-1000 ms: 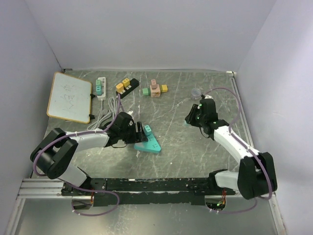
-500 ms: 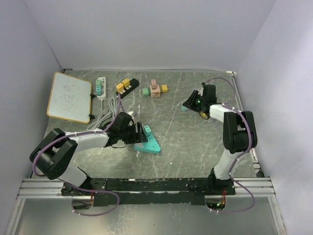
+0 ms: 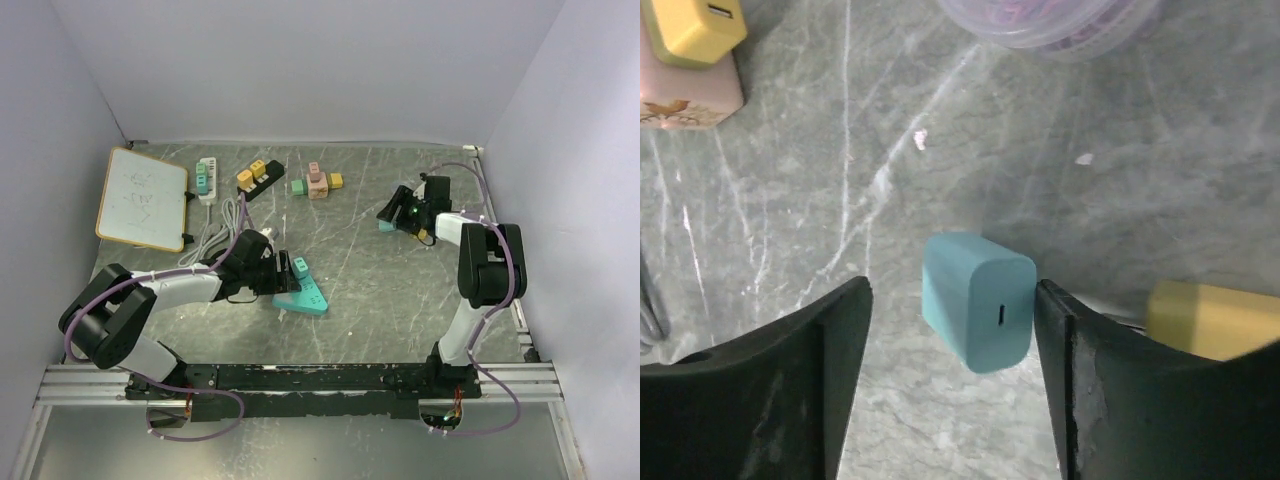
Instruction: Pull the plug off the socket
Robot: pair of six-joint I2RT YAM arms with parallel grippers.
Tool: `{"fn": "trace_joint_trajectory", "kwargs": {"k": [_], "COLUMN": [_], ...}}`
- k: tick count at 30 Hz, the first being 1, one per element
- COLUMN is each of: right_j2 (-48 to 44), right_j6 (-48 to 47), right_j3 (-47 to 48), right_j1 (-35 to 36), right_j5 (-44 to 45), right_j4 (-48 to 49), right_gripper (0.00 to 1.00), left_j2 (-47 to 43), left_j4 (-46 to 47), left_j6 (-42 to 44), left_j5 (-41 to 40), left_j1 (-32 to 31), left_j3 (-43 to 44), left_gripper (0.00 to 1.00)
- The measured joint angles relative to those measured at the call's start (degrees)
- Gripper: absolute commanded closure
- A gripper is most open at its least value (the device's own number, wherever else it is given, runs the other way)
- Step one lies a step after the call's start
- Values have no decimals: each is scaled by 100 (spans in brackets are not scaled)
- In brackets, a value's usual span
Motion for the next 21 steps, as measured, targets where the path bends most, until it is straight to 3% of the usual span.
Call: {"fn": "trace_joint_trajectory", "kwargs": {"k": [5, 13, 16, 21], "right_j2": [-376, -1869, -2225, -2291], "right_j6": [-444, -761, -723, -511], "right_j3": [2, -79, -428, -1316], "right_j1": [-111, 87, 673, 2446], "right_j5": [286, 184, 120, 251], "right_j4": [-487, -682, -494, -330], "right_gripper": [25, 25, 26, 28], "left_j2": [-2, -103, -103, -103], "left_j4": [0, 26, 42, 42], "left_j6": [0, 0, -2, 0], "left_j5": [15, 72, 90, 94], "left_j1": [0, 0, 0, 0], "left_j3": [-4, -94, -105, -105], "left_gripper": [25, 24, 24, 25]}}
